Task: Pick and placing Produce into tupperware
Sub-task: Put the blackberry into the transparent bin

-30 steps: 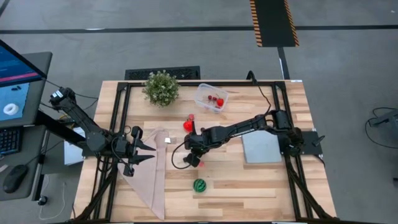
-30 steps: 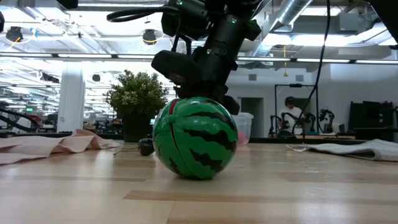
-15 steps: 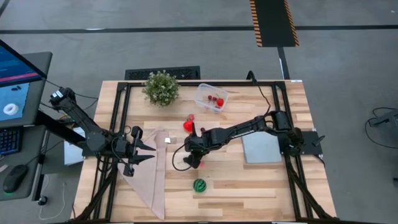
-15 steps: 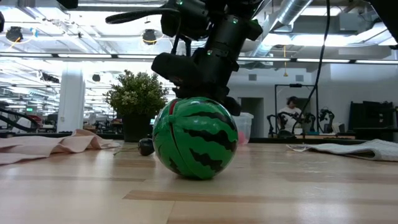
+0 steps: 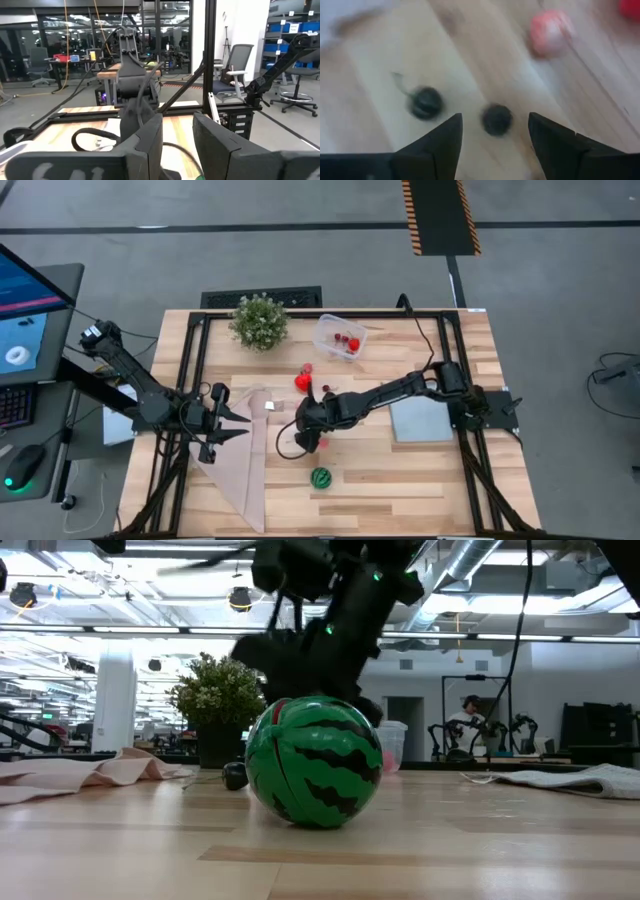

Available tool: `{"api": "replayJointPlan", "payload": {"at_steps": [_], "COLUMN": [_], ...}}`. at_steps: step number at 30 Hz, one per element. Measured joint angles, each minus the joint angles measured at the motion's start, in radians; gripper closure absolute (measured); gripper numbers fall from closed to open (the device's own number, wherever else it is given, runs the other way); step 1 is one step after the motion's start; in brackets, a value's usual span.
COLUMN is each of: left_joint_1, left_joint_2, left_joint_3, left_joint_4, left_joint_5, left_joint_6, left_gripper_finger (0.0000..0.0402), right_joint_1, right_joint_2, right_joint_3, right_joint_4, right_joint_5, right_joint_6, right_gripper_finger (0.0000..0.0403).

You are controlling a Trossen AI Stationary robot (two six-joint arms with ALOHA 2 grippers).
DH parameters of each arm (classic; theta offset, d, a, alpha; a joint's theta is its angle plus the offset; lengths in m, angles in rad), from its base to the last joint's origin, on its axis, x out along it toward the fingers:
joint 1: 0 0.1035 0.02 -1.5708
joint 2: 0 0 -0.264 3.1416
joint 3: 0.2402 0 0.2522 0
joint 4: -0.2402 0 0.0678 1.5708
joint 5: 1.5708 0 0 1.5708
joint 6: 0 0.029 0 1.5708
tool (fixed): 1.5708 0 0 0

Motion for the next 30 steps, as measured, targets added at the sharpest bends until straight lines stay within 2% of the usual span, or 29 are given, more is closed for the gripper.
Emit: {"api": "replayJointPlan", "payload": {"at_steps": [13, 24, 27, 30], "left_joint_1": [0.029, 0.036, 0.036, 0.036], "left_joint_2": [0.032, 0.034, 0.034, 0.034], "left_joint_3": [0.000, 0.000, 0.000, 0.000], "left_joint_4": [0.012, 0.010, 0.009, 0.009], "left_joint_5": [0.000, 0.000, 0.000, 0.000], "left_joint_6": [-0.009, -0.022, -0.022, -0.022], "left_gripper_finger": [0.0304, 0.0304, 0.0304, 0.0304], "right_joint_1": [0.002, 0.002, 0.002, -0.003], "right_joint_2": [0.029, 0.029, 0.029, 0.023], "right_joint_3": [0.001, 0.001, 0.001, 0.001], "right_joint_4": [0.023, 0.022, 0.029, 0.028], "right_joint_5": [-0.001, -0.001, 0.000, 0.007], "right_joint_6": [0.028, 0.023, 0.013, 0.013], "right_gripper_finger": [0.0186, 0.0312, 0.0310, 0.0289]}}
